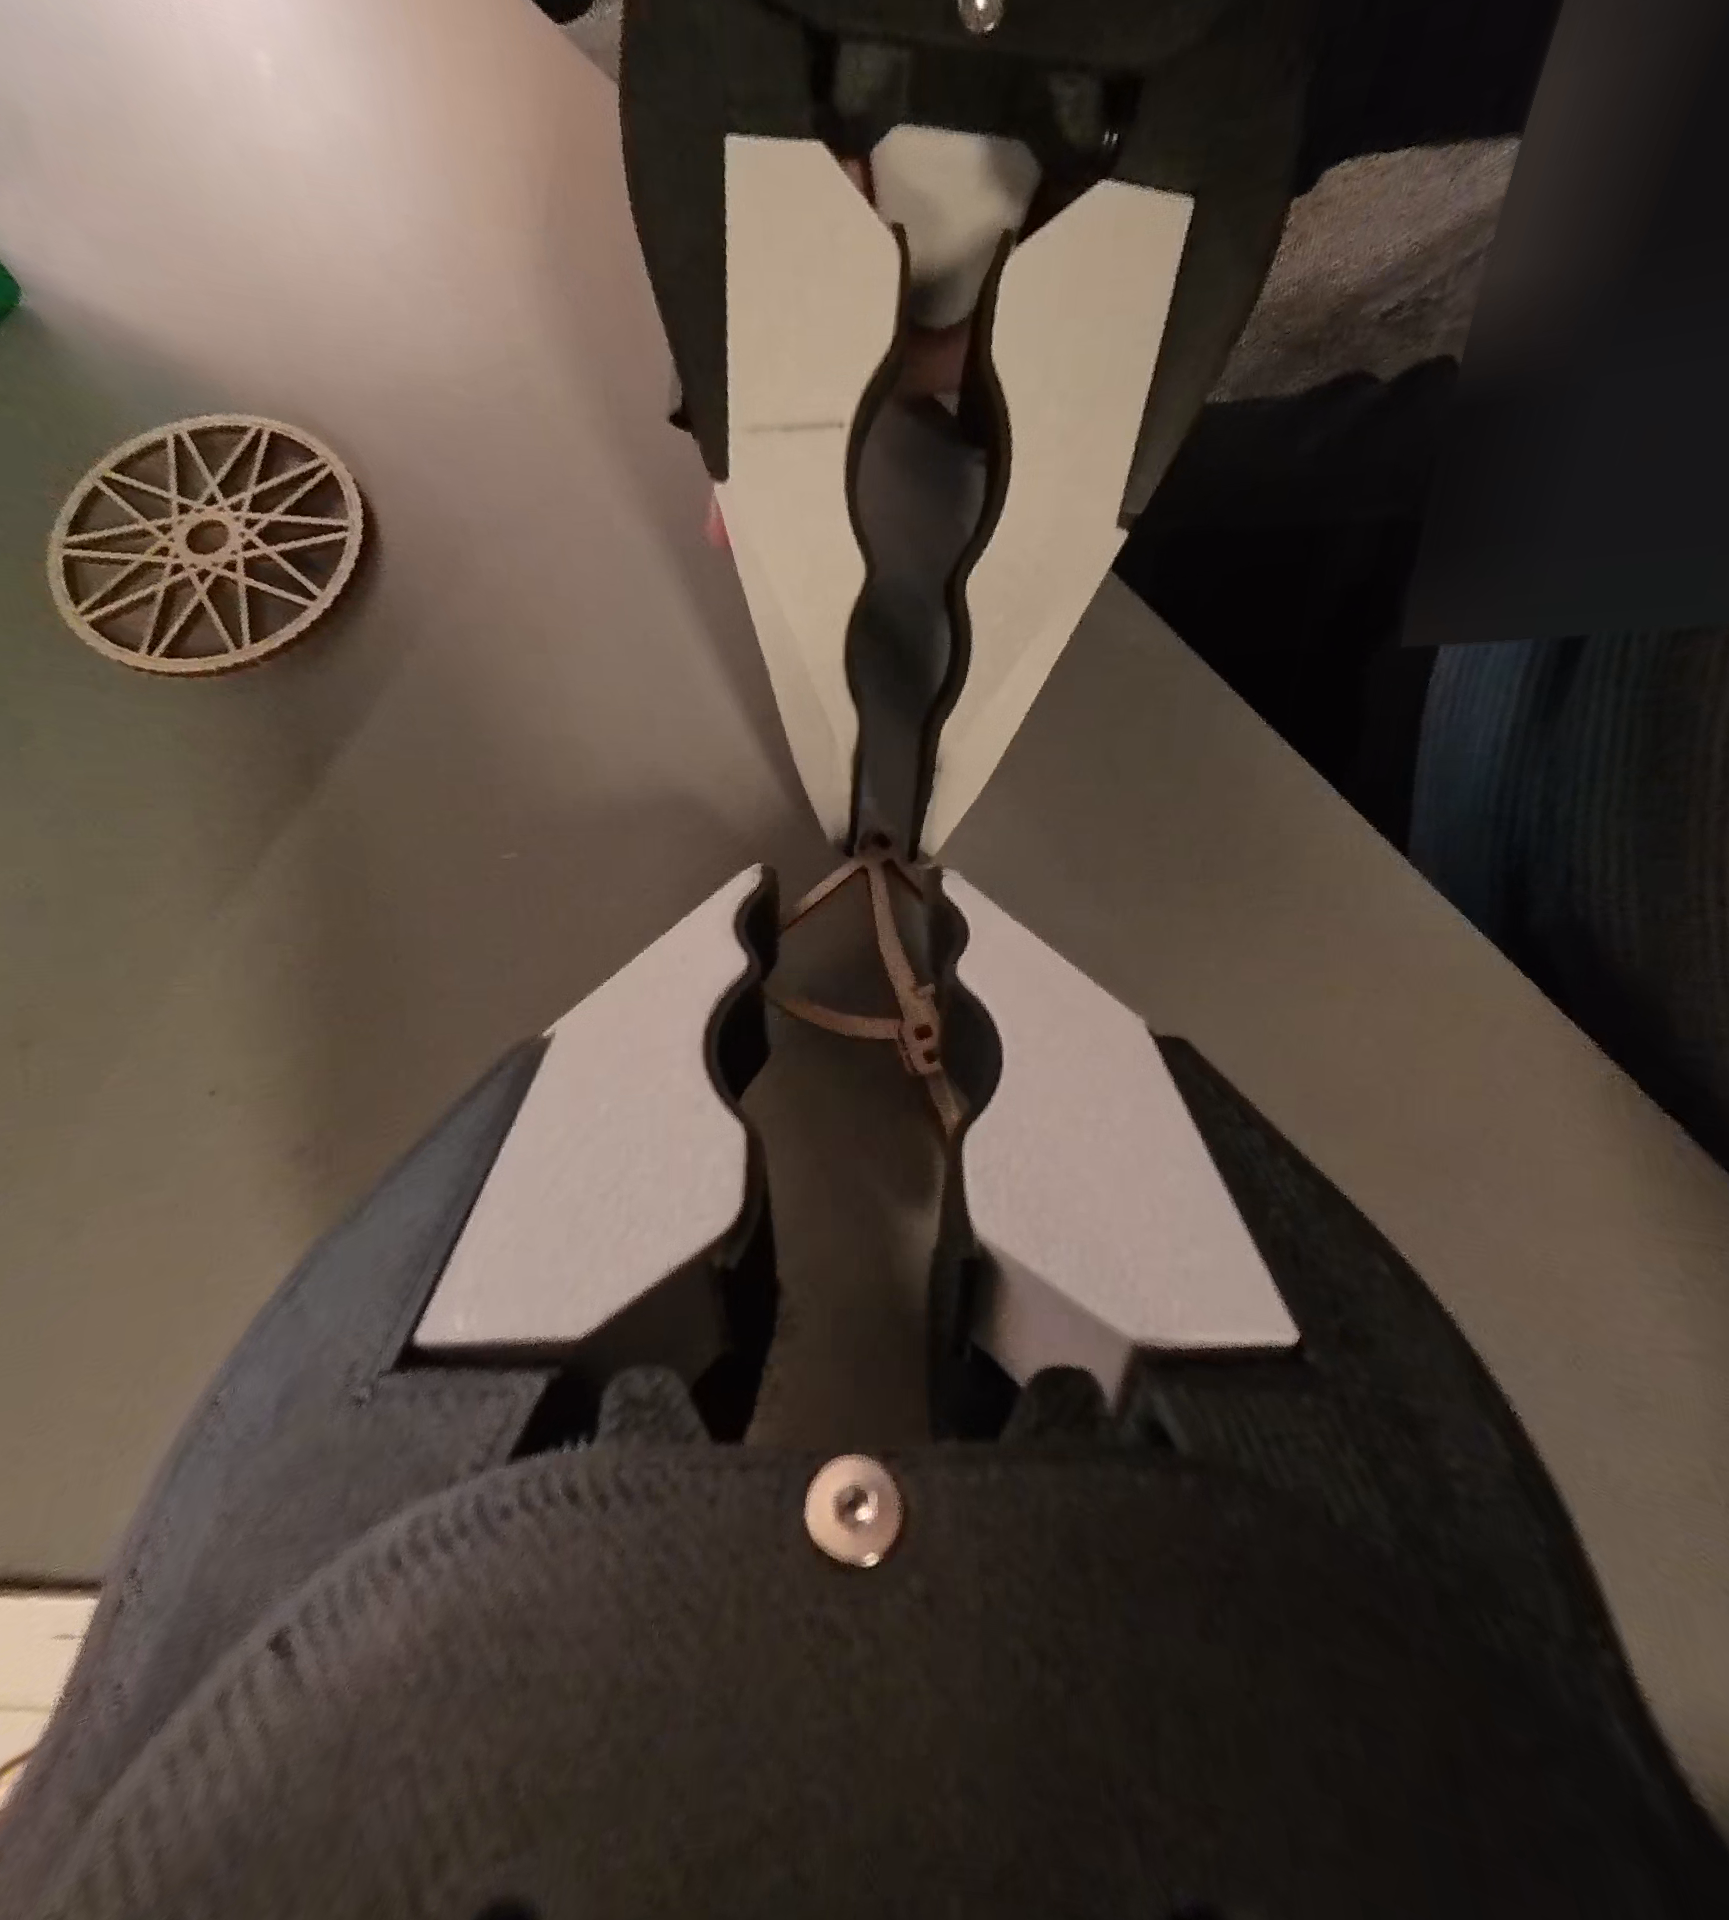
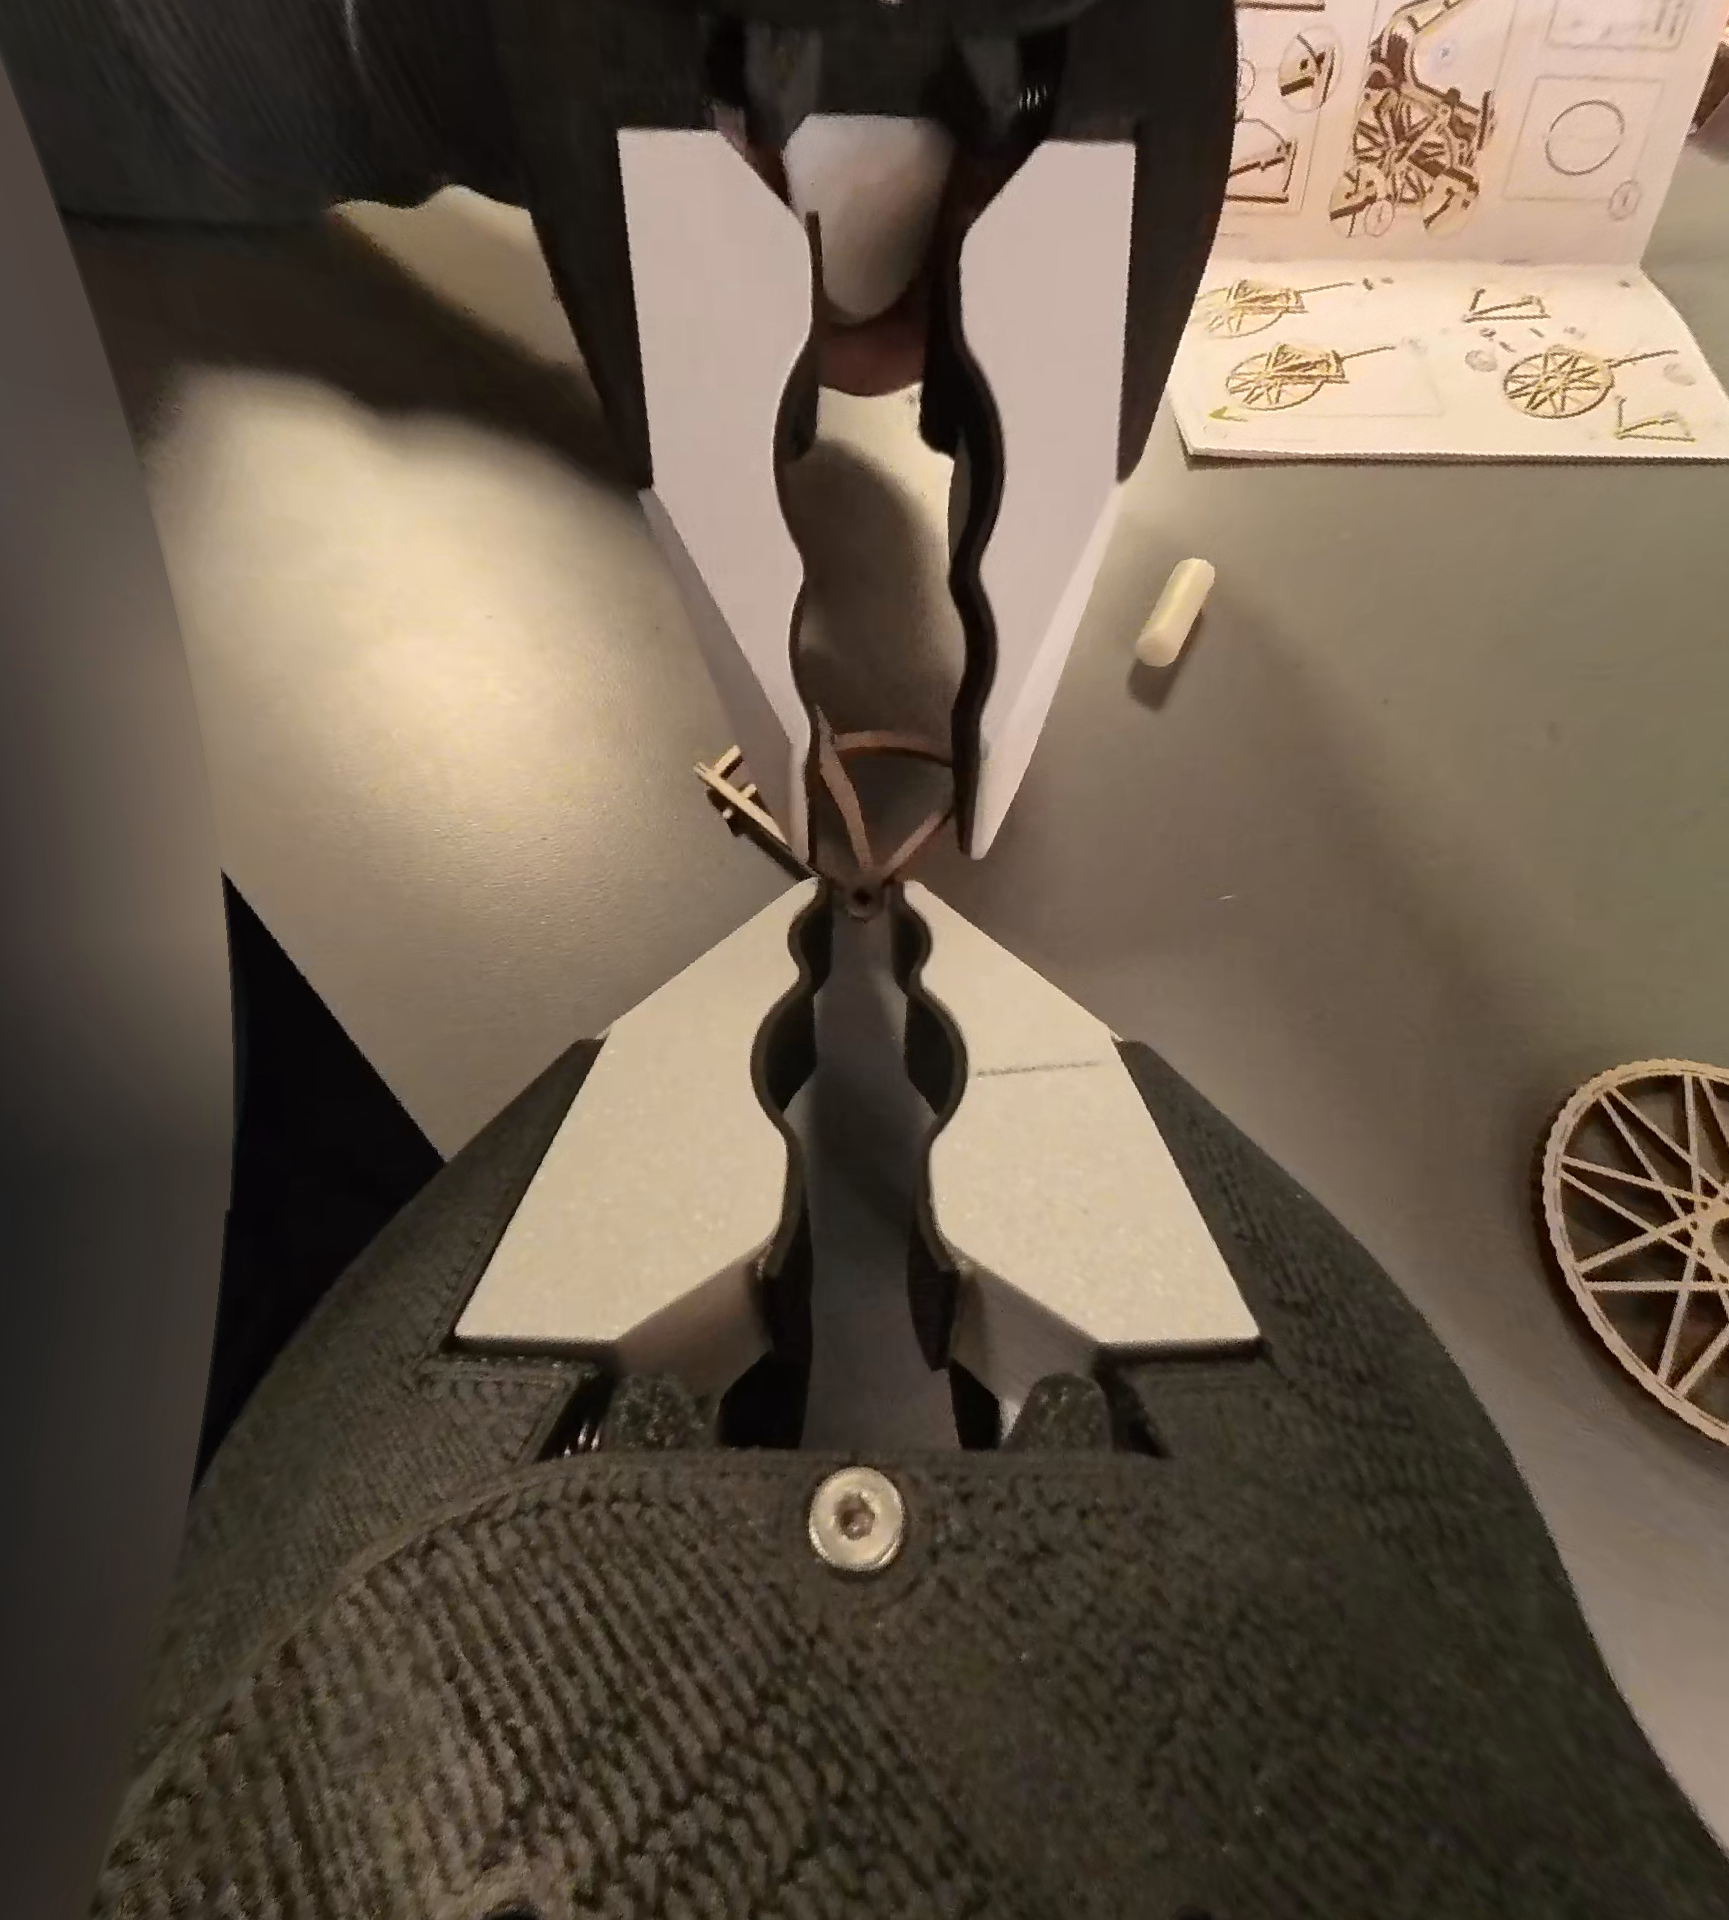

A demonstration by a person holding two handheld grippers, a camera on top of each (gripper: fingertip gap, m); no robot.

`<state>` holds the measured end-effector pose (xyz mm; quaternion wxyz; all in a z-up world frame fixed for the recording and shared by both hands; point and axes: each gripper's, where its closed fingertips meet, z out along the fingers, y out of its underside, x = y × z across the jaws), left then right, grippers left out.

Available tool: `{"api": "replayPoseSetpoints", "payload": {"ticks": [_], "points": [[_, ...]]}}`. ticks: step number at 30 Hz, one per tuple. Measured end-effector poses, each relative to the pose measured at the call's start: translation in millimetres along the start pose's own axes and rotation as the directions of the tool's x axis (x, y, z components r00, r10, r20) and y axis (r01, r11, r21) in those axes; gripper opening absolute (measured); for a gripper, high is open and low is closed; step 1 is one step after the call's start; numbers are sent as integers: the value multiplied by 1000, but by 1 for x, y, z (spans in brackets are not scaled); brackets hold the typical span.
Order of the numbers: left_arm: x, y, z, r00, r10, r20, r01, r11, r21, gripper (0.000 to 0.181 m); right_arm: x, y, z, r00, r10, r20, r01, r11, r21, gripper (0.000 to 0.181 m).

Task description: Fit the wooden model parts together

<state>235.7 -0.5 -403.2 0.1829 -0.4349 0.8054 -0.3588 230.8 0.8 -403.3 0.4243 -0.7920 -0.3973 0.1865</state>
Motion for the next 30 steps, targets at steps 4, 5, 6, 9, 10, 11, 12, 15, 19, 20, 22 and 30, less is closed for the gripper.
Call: {"api": "replayPoseSetpoints", "payload": {"ticks": [4, 5, 6, 9, 10, 11, 12, 15, 19, 20, 22, 30], "points": [[0, 0, 0, 1000, 13, -4, -13, 1000, -3, 26, 0, 0, 0, 1000, 0, 2, 0, 1000, 0, 6], [0, 0, 0, 1000, 10, -6, -10, 1000, -2, 26, 0, 0, 0, 1000, -1, 2, 1, 1000, 0, 5], [0, 0, 0, 1000, 7, -8, -7, 1000, 0, 26, 0, 0, 0, 1000, -3, 2, 3, 1000, -1, 5], [-5, 1, -2, 1000, 10, 24, -10, 1000, -1, 35, 1, 0, 0, 1000, 10, 2, -10, 1000, -4, 5], [-10, 1, -5, 999, 9, 53, -9, 1000, 6, 38, 1, 0, 0, 1000, 20, 3, -20, 1000, -5, 5], [-15, -1, -10, 997, -5, 75, 3, 1000, 22, 40, 2, 0, 0, 1000, 29, 3, -29, 1000, -6, 5], [-19, -3, -15, 995, -36, 95, 32, 998, 46, 43, 3, 0, 0, 999, 37, 4, -37, 999, -7, 5], [-29, -7, -29, 970, -195, 145, 175, 974, 141, 50, 4, -2, -1, 999, 46, -2, -46, 999, 10, 16], [-17, -2, -32, 916, -356, 182, 323, 927, 189, 61, 2, -6, -5, 999, 12, -32, -10, 998, 56, 17], [-13, 2, -29, 909, -356, 215, 324, 931, 170, 64, 2, -5, -4, 999, 7, -39, -5, 999, 52, 16], [-7, 8, -22, 900, -336, 277, 316, 942, 115, 66, 3, -5, -3, 998, -6, -65, 9, 999, 45, 12], [0, 19, -7, 887, -314, 338, 335, 942, -5, 55, 3, -4, -5, 997, -4, -73, 7, 999, 46, 21]]}}
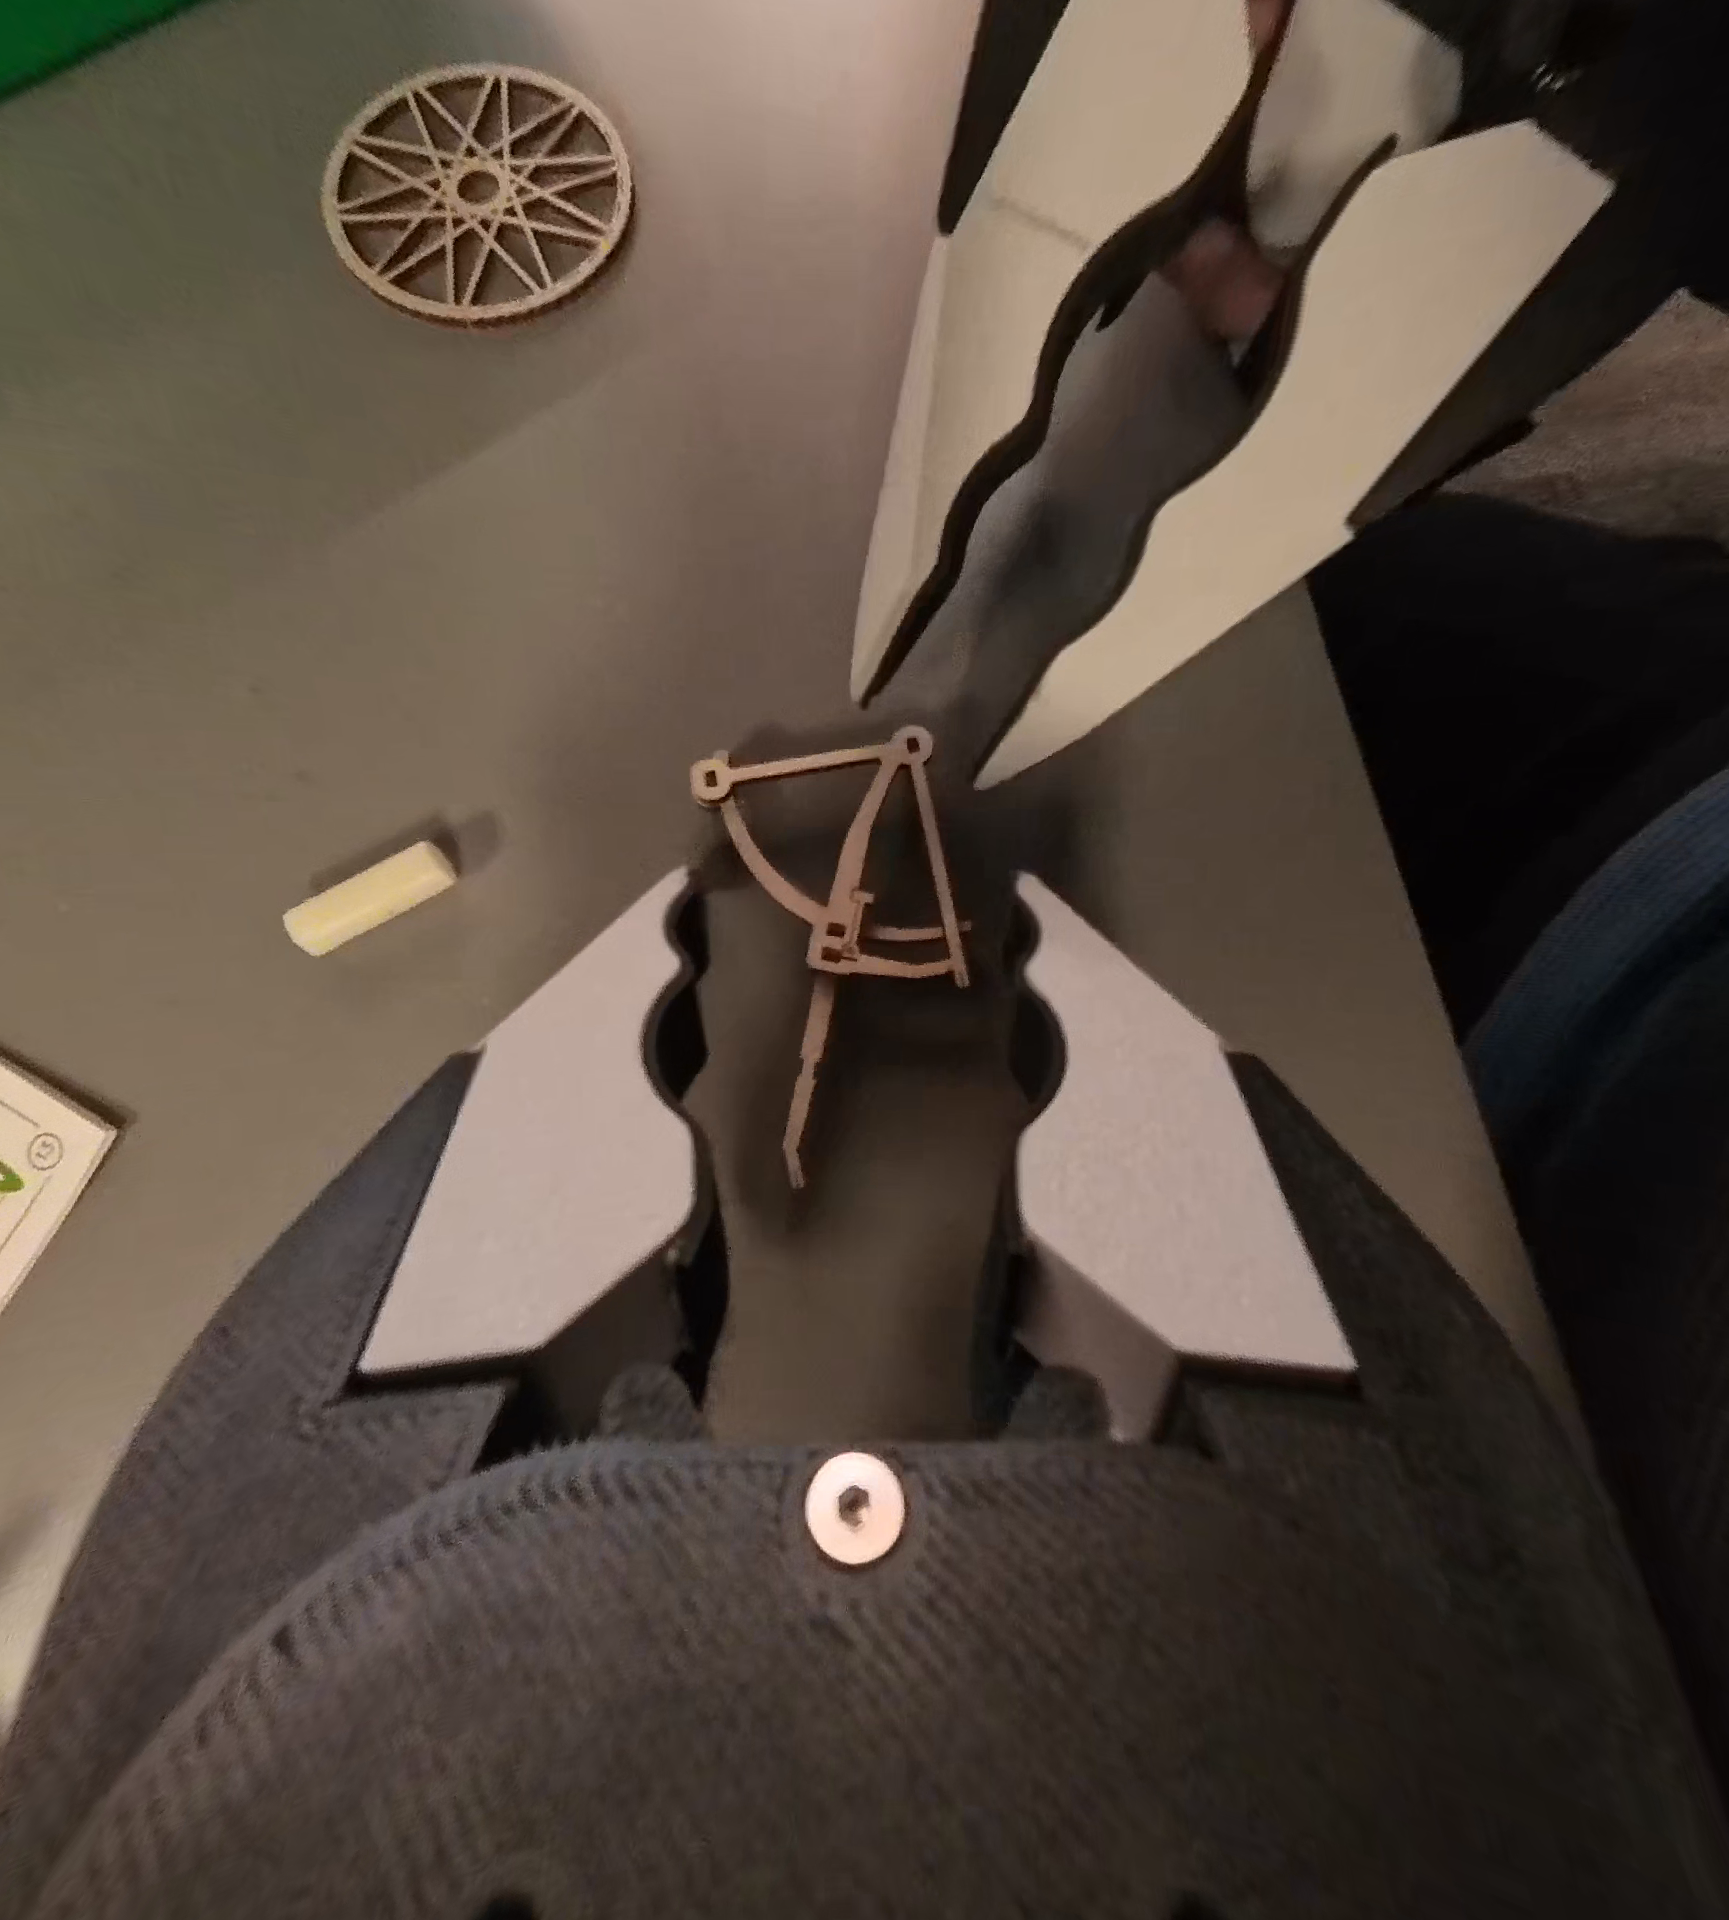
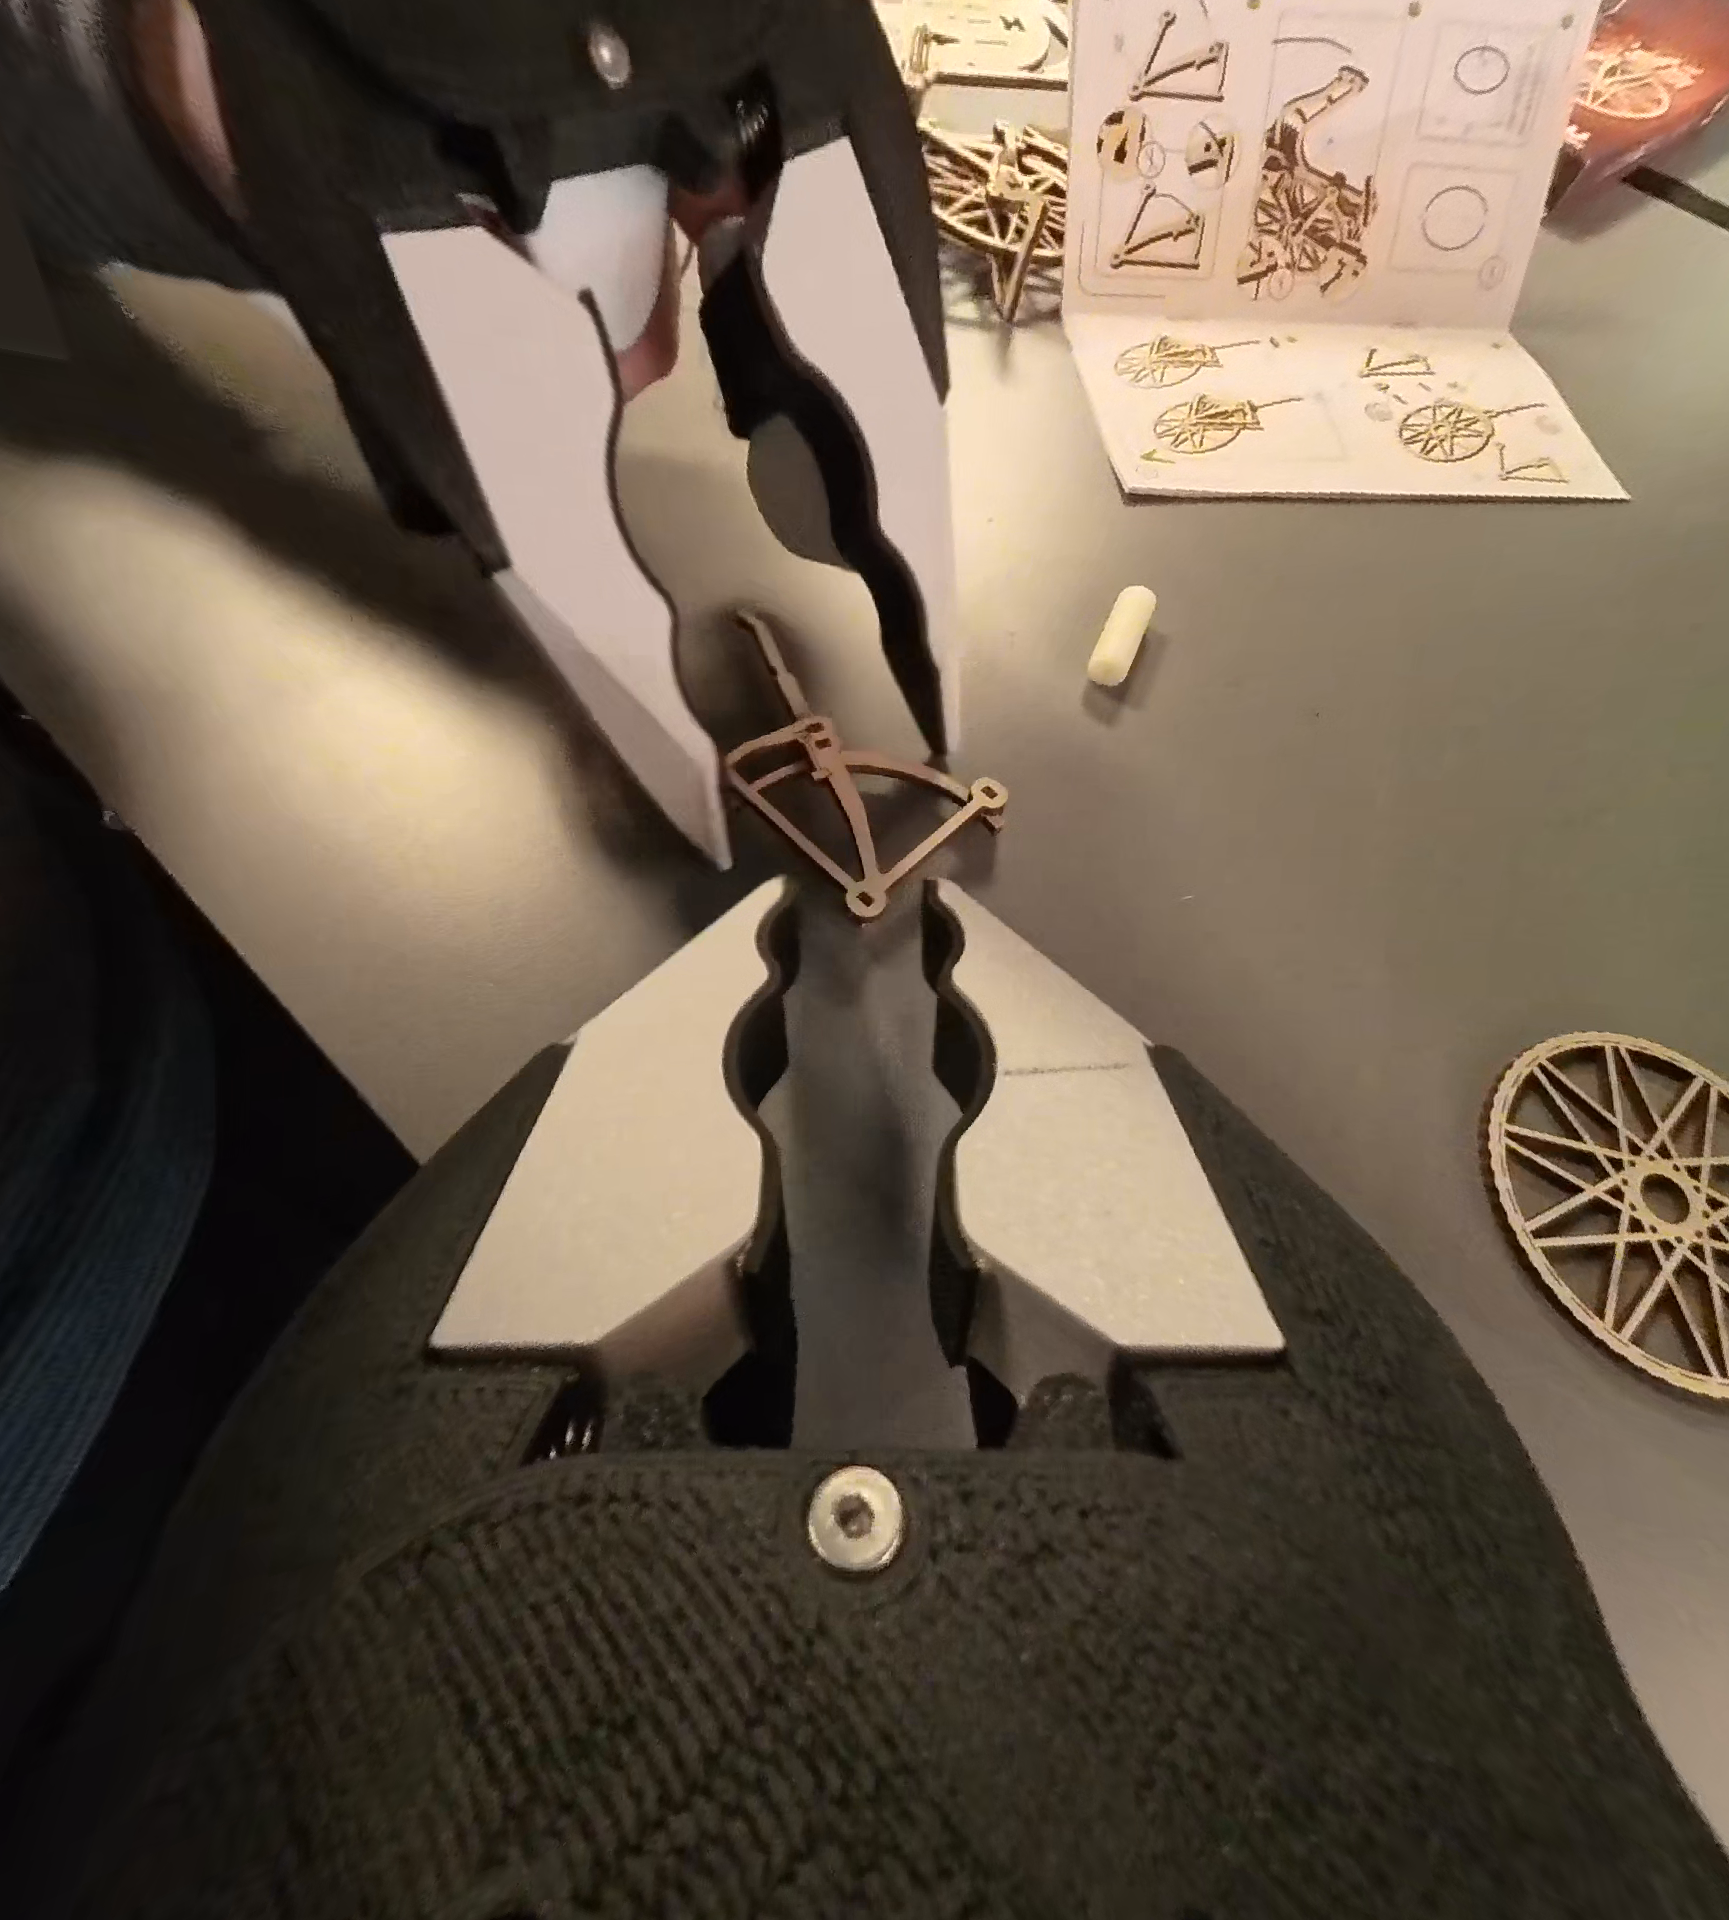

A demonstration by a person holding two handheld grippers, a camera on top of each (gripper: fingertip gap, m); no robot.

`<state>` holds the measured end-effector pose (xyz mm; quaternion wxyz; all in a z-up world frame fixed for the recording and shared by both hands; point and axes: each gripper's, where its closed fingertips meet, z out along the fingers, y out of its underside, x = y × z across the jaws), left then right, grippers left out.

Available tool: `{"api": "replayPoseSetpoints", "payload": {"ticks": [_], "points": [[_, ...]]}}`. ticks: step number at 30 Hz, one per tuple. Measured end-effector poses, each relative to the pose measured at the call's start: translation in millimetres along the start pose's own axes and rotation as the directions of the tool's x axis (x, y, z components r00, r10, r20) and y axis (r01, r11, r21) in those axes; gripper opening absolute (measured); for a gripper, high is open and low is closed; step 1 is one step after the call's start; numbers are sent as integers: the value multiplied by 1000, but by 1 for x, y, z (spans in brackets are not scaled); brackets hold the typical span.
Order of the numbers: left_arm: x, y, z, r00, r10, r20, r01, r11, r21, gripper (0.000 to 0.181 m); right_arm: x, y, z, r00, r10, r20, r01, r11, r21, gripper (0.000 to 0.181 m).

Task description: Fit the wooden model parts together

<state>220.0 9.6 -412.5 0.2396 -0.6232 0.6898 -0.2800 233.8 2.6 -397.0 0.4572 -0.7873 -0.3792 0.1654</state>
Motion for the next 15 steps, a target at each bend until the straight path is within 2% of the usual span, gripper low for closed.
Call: {"api": "replayPoseSetpoints", "payload": {"ticks": [3, 6, 9, 12, 15], "points": [[-4, 1, -2, 1000, -13, 24, 14, 1000, -18, 33, 3, -2, -3, 1000, -2, -26, 3, 1000, 26, 29], [-14, 1, -2, 998, -8, 56, 8, 1000, 2, 29, 12, -11, -7, 997, 37, -70, -31, 996, 80, 34], [-41, -14, -15, 987, -14, 162, -7, 991, 132, 29, 29, -38, -12, 982, 150, -111, -125, 971, 203, 30], [-78, -51, -64, 937, -41, 347, -93, 928, 362, 29, 51, -96, -24, 956, 280, -88, -216, 874, 434, 24], [-94, -96, -138, 830, -25, 557, -324, 792, 518, 29, 59, -171, -37, 940, 333, 73, -304, 724, 620, 28]]}}
